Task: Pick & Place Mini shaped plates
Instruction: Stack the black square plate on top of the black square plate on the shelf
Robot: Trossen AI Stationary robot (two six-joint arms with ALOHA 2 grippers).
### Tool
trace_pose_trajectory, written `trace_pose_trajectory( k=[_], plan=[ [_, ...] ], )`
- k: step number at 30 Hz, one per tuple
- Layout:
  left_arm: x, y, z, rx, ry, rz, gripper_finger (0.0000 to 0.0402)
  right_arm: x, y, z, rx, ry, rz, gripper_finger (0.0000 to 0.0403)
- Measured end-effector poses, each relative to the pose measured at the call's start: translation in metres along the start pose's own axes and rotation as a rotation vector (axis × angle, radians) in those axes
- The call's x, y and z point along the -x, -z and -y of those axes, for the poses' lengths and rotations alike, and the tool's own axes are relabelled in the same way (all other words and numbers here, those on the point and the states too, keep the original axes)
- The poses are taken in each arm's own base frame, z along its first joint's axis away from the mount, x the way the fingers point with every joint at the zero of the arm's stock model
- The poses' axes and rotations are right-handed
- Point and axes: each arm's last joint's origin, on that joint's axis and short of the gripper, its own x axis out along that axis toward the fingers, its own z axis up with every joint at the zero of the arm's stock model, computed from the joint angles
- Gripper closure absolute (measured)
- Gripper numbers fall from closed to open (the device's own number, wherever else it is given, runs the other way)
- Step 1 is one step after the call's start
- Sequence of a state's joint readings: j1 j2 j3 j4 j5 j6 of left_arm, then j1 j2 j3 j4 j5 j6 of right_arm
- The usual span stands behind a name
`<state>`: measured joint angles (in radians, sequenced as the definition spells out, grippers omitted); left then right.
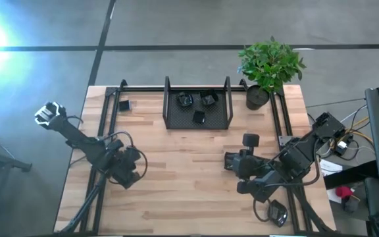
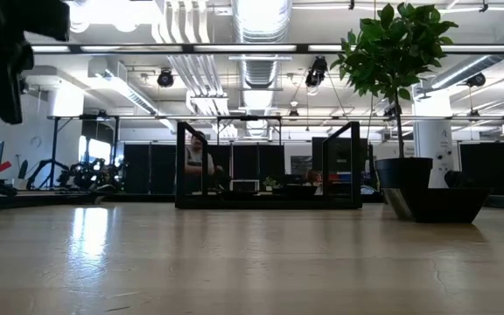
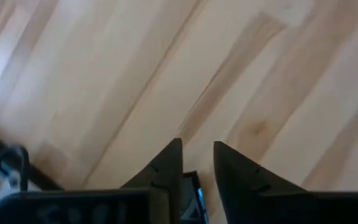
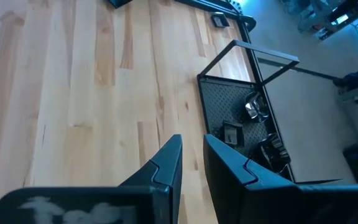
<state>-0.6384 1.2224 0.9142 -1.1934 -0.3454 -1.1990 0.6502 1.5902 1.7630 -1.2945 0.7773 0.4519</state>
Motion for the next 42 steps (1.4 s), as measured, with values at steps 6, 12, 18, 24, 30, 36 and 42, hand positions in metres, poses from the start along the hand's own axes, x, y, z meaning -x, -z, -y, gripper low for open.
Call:
trace_pose_trajectory(
  k=[6, 12, 18, 24, 30, 36, 42],
  plan=[
    [-0.023, 0.014, -0.008, 0.144, -0.055, -0.095, 0.0295, 0.000, 0.000, 0.000, 0.000, 0.000, 0.000, 0.0342],
    [-0.042, 0.027, -0.009, 0.236, -0.018, -0.234, 0.0294, 0.000, 0.000, 0.000, -0.001, 0.000, 0.000, 0.0342],
    [-0.053, 0.031, -0.003, 0.240, 0.081, -0.268, 0.0294, 0.000, 0.000, 0.000, -0.018, 0.000, 0.000, 0.0342],
    [-0.062, 0.038, -0.009, 0.224, 0.052, -0.305, 0.0294, 0.000, 0.000, 0.000, -0.020, 0.000, 0.000, 0.0342],
    [-0.069, 0.042, -0.011, 0.236, 0.057, -0.325, 0.0294, 0.000, 0.000, 0.000, -0.020, 0.000, 0.000, 0.0342],
    [-0.074, 0.043, -0.010, 0.237, 0.079, -0.319, 0.0294, 0.000, 0.000, 0.000, -0.019, 0.000, 0.000, 0.0342],
    [-0.083, 0.048, -0.014, 0.239, 0.085, -0.318, 0.0294, 0.000, 0.000, 0.000, -0.017, 0.001, 0.000, 0.0342]
  ],
)
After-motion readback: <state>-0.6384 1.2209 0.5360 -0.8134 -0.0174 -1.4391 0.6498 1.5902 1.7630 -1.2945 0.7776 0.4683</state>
